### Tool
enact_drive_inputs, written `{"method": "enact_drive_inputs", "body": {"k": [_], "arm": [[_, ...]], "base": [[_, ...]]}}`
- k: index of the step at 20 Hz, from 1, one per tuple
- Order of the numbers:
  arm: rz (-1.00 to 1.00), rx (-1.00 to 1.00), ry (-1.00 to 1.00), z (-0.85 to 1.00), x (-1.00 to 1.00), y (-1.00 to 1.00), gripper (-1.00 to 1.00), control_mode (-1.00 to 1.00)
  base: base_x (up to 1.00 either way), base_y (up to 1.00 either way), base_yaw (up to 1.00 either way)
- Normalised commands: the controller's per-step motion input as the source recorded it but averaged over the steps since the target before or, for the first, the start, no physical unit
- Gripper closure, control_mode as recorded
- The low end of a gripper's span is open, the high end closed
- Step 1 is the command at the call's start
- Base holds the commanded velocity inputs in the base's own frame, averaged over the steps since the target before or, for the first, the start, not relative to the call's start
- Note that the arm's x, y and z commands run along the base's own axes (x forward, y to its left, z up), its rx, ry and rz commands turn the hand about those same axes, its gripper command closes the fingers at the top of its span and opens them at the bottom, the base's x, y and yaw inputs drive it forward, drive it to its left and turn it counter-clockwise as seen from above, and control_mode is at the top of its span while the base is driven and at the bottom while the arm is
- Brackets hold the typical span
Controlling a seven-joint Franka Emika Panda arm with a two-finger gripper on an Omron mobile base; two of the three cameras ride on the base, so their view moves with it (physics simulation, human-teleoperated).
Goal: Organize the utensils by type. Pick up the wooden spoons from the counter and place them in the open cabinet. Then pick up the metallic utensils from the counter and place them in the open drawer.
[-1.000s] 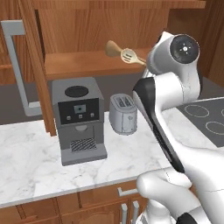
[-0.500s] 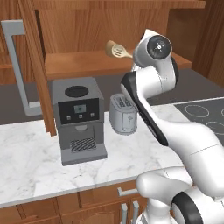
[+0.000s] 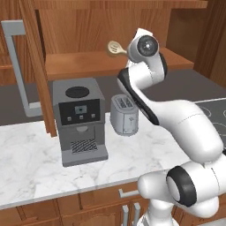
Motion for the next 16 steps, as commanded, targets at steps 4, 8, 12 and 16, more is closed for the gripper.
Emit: {"method": "enact_drive_inputs", "body": {"k": [4,8,12,16], "arm": [[0.0,0.0,0.0,0.0,0.64,0.0,1.0,-1.0],[0.0,0.0,0.0,0.0,0.57,0.0,1.0,-1.0],[0.0,0.0,0.0,0.0,0.51,0.0,1.0,-1.0],[0.0,0.0,0.0,0.0,0.49,0.0,1.0,-1.0]], "base": [[0.0,0.0,0.0],[0.0,0.0,0.0],[0.0,0.0,0.0],[0.0,0.0,0.0]]}}
